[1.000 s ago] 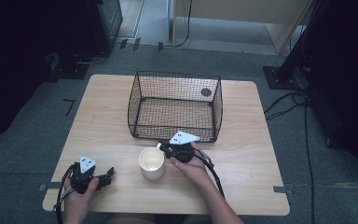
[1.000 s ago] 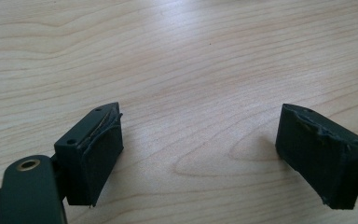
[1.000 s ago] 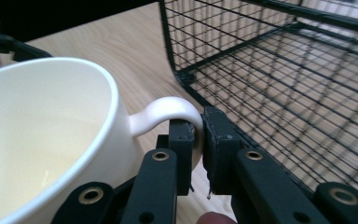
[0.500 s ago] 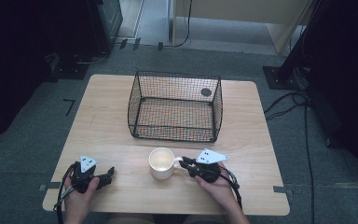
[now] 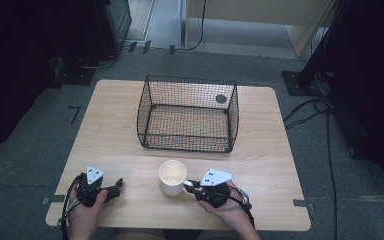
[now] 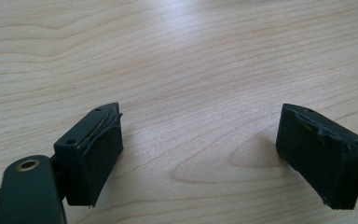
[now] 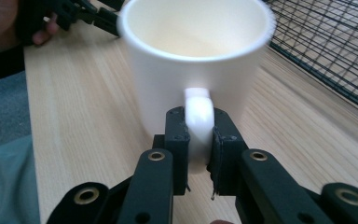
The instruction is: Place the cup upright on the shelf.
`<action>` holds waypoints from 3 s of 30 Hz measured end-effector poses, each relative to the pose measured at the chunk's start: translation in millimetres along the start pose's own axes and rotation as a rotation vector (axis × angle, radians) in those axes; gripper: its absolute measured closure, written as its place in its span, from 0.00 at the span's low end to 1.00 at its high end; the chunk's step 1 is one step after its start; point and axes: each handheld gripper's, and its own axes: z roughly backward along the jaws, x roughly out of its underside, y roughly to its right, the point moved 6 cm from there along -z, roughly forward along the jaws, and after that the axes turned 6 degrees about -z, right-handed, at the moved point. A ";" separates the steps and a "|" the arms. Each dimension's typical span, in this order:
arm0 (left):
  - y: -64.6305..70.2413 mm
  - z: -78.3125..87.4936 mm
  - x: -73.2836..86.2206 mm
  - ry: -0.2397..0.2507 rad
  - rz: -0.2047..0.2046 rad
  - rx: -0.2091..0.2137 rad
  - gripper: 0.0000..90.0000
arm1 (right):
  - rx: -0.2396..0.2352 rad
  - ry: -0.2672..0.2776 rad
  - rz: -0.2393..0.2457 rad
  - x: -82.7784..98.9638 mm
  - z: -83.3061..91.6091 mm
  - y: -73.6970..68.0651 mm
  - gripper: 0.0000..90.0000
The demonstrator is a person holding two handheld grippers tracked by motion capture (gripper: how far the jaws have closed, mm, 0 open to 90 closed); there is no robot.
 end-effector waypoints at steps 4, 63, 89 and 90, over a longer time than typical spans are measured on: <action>-0.1 0.0 0.0 0.000 0.001 -0.001 0.17 | 0.020 0.051 -0.015 -7.5 4.0 1.0 0.90; 4.3 -3.3 -3.5 -0.009 0.063 -0.058 0.15 | 0.158 0.262 0.026 -146.7 55.5 53.1 0.90; 4.1 -3.8 -3.9 -0.009 0.061 -0.057 0.15 | 0.185 0.230 0.006 -170.8 5.8 127.4 0.90; 4.0 -3.8 -3.9 -0.009 0.061 -0.057 0.15 | 0.181 0.227 0.010 -171.9 3.5 129.7 0.90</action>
